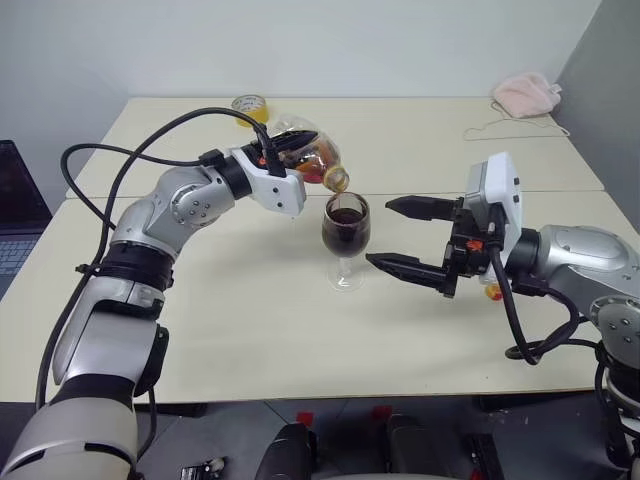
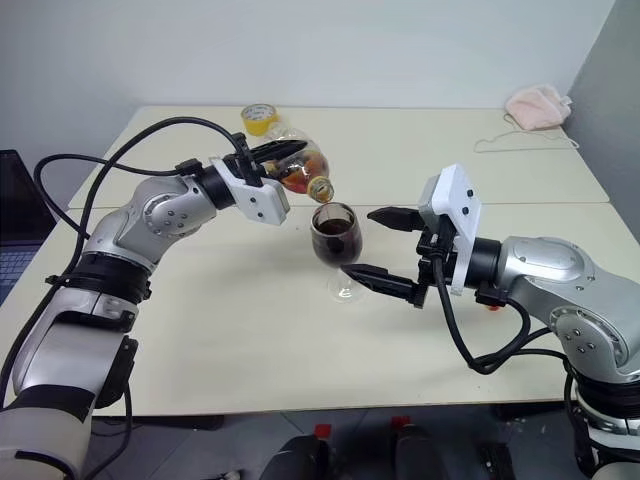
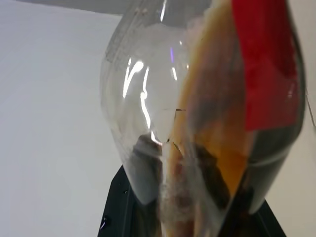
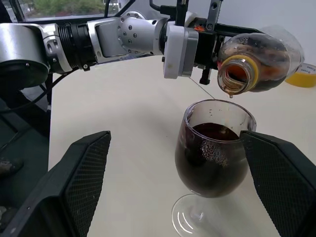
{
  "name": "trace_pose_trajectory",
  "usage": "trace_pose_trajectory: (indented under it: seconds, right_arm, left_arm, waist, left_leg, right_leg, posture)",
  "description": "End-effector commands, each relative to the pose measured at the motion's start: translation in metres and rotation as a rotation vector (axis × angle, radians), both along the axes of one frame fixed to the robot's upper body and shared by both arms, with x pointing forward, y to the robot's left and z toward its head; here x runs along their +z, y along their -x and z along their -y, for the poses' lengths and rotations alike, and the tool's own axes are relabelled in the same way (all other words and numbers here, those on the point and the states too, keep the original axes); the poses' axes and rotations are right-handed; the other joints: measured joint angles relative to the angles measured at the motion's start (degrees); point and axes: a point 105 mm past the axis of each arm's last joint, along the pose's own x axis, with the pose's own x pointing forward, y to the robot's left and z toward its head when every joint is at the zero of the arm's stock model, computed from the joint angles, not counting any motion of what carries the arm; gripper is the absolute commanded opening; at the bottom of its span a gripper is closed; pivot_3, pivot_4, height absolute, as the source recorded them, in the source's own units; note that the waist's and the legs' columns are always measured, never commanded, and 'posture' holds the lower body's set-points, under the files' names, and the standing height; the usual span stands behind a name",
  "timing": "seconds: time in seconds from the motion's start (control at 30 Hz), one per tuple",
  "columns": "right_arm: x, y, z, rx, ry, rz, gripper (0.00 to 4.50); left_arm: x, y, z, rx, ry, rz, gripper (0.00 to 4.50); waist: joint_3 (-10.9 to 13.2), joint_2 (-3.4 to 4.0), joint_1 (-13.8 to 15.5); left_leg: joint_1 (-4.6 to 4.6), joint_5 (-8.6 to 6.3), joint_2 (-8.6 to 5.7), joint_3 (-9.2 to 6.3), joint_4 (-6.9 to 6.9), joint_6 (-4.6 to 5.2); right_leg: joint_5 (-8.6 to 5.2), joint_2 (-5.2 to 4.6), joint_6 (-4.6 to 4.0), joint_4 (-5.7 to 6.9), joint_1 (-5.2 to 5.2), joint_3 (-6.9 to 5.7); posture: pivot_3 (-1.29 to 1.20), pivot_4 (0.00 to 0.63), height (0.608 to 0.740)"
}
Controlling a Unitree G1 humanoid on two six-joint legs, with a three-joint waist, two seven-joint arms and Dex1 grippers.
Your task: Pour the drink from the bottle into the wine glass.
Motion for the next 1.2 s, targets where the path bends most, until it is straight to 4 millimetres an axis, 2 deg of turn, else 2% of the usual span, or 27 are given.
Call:
trace_pose_trajectory:
  seconds: [0.03, 0.13, 0.27, 0.53, 0.73, 0.87, 1.03, 1.2]
  right_arm:
    - [0.008, 0.005, -0.003, 0.017, -0.017, 0.05, 4.5]
    - [0.008, 0.004, -0.004, 0.007, -0.02, 0.062, 4.5]
    - [0.005, 0.001, -0.004, -0.024, -0.022, 0.106, 4.5]
    - [0.002, 0.004, -0.005, -0.043, -0.124, 0.149, 4.5]
    - [-0.01, 0.009, -0.004, -0.049, -0.16, 0.147, 4.5]
    - [-0.015, 0.01, -0.003, -0.048, -0.156, 0.139, 4.5]
    - [-0.021, 0.018, -0.009, -0.001, -0.147, 0.103, 4.5]
    - [-0.022, 0.021, -0.013, 0.019, -0.134, 0.102, 4.5]
  left_arm:
    - [0.022, 0.006, 0.0, -0.016, 0.081, 0.038, 0.76]
    - [0.021, 0.006, -0.002, -0.011, 0.145, -0.009, 0.76]
    - [0.02, 0.001, -0.012, 0.031, 0.341, -0.137, 0.76]
    - [0.0, -0.009, -0.051, 0.179, 0.796, -0.371, 0.76]
    - [-0.029, -0.007, -0.077, 0.263, 1.088, -0.504, 0.75]
    - [-0.042, -0.005, -0.086, 0.297, 1.171, -0.543, 0.75]
    - [-0.076, -0.009, -0.116, 0.403, 1.364, -0.602, 0.74]
    - [-0.091, -0.015, -0.131, 0.474, 1.449, -0.61, 0.74]
  waist:
    - [0.0, 0.0, -0.02]
    - [0.0, 0.0, -0.02]
    - [0.0, 0.0, -0.06]
    - [-0.01, 0.0, -0.08]
    - [-0.01, -0.01, 0.0]
    - [-0.01, -0.01, 0.08]
    - [-0.02, -0.01, 0.09]
    - [-0.04, -0.04, 0.29]
  left_leg:
    - [-0.02, 0.0, 0.0, 0.0, 0.01, 0.0]
    - [-0.02, 0.0, 0.0, -0.01, 0.03, 0.0]
    - [-0.16, 0.0, 0.01, -0.06, 0.33, 0.0]
    - [-0.34, 0.0, 0.01, -0.11, 0.39, 0.0]
    - [-0.36, 0.0, 0.01, -0.15, 0.43, 0.0]
    - [-0.35, 0.0, 0.01, -0.15, 0.43, 0.0]
    - [-0.34, -0.01, 0.02, -0.12, 0.43, 0.0]
    - [-0.34, 0.0, 0.0, -0.12, 0.43, 0.0]
  right_leg:
    - [0.0, 0.0, 0.0, 0.0, 0.0, -0.01]
    - [0.0, 0.0, 0.0, 0.01, -0.01, -0.01]
    - [0.0, 0.0, 0.0, 0.02, -0.04, -0.05]
    - [0.0, 0.01, 0.0, 0.06, -0.1, -0.1]
    - [0.0, 0.0, 0.0, 0.06, -0.08, -0.14]
    - [0.0, 0.0, 0.0, 0.06, -0.08, -0.15]
    - [0.0, 0.0, 0.0, 0.05, -0.08, -0.12]
    - [0.0, -0.01, 0.0, 0.04, -0.06, -0.13]
  posture:
    - [0.0, 0.15, 0.74]
    - [0.0, 0.15, 0.74]
    - [0.0, 0.15, 0.74]
    - [0.0, 0.15, 0.74]
    - [0.0, 0.15, 0.74]
    - [0.0, 0.15, 0.74]
    - [0.0, 0.15, 0.74]
    - [0.0, 0.15, 0.74]
